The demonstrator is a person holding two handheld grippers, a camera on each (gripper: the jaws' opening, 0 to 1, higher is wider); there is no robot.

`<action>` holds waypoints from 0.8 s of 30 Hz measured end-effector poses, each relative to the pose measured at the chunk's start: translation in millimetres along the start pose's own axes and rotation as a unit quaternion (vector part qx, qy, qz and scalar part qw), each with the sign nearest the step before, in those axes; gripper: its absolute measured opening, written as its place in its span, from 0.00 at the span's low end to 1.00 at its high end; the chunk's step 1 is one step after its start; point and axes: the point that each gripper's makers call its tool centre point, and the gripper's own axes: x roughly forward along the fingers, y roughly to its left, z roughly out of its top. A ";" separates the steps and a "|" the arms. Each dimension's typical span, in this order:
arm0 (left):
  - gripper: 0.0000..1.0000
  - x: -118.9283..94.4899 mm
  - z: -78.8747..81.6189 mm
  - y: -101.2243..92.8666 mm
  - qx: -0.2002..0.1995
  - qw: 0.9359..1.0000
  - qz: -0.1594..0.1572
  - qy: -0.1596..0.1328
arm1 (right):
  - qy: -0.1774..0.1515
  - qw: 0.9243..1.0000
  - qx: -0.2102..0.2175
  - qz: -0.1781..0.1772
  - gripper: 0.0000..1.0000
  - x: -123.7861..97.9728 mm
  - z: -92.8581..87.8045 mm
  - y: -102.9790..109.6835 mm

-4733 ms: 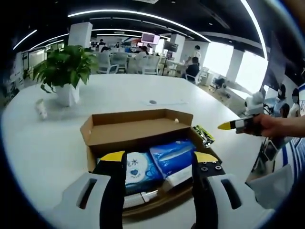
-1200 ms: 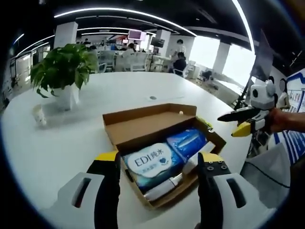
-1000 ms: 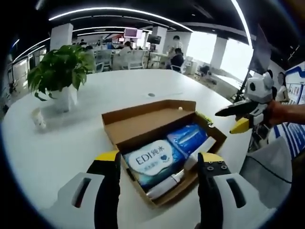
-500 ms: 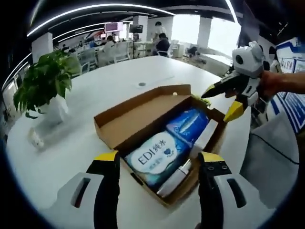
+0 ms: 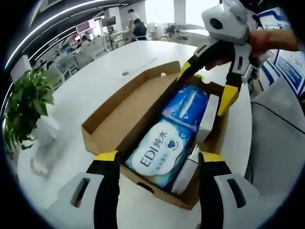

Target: Operate the shoe box by opening the lid, removing the specified soft item, and placing it in the target area until the item is outside and the box remains undamaged.

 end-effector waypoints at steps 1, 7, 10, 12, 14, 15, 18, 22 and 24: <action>0.66 1.8 -0.6 -0.4 0.002 1.000 -0.002 0.002 | 0.004 1.000 -0.003 0.002 0.68 3.1 0.0 0.3; 0.66 17.0 -4.8 6.6 0.010 1.000 -0.015 0.016 | 0.021 0.999 -0.019 0.017 0.68 23.1 -0.7 5.7; 0.66 22.9 -5.7 9.5 0.011 1.000 -0.019 0.022 | 0.029 0.999 -0.025 0.027 0.68 33.4 -0.9 9.3; 0.66 27.1 -8.6 10.9 0.012 0.999 -0.021 0.029 | 0.033 0.998 -0.032 0.030 0.68 39.5 -0.7 11.0; 0.66 29.4 -10.7 10.6 0.017 0.999 -0.023 0.036 | 0.037 0.998 -0.039 0.037 0.68 45.5 -1.6 12.8; 0.66 31.0 -11.9 10.4 0.019 0.999 -0.025 0.039 | 0.041 0.998 -0.042 0.039 0.68 49.5 -3.2 12.9; 0.66 37.1 -16.8 11.7 0.020 0.998 -0.029 0.046 | 0.059 0.996 -0.055 0.042 0.68 59.7 -9.3 10.4; 0.66 42.6 -21.4 10.7 0.021 0.998 -0.032 0.051 | 0.063 0.995 -0.067 0.042 0.68 67.2 -8.9 9.6; 0.66 45.5 -22.9 8.3 0.031 0.997 -0.037 0.058 | 0.062 0.995 -0.065 0.046 0.68 71.9 -9.0 10.1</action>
